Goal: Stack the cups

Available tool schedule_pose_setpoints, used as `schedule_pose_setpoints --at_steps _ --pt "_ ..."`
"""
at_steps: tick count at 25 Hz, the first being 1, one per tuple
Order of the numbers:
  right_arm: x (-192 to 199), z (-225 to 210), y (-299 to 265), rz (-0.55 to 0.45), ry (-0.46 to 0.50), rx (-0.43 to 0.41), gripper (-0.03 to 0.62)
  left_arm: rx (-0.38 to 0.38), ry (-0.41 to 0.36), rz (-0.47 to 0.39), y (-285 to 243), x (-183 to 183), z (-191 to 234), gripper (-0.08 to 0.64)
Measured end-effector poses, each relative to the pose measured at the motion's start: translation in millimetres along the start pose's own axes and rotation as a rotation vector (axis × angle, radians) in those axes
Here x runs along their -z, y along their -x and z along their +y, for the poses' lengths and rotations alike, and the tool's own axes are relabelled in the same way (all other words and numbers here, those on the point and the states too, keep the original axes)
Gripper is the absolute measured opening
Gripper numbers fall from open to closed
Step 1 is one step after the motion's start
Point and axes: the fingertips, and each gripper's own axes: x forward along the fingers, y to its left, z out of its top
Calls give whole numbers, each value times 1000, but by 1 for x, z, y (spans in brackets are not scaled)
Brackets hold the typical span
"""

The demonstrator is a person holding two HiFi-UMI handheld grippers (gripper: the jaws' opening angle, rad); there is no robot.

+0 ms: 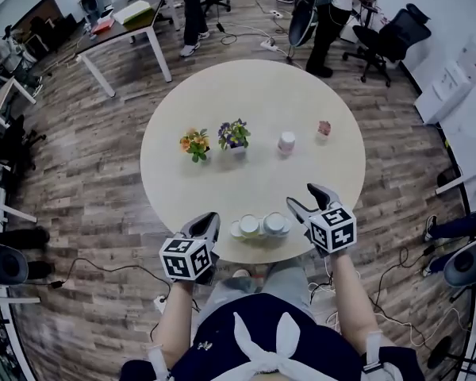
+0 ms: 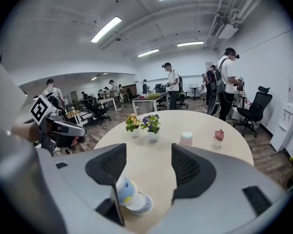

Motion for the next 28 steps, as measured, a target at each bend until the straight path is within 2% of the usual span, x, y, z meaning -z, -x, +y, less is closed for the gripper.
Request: schedule_pose_setpoints --at_steps 17,24,28 --pt "-48 -77 -82 56 128 -18 293 -121 87 -47 -16 -14 24 33" --pt "-45 -102 -129 125 135 -23 299 -172 122 -43 -23 -15 41 32" --pt "-33 -120 -156 166 127 0 307 -197 142 -46 -27 -14 50 33"
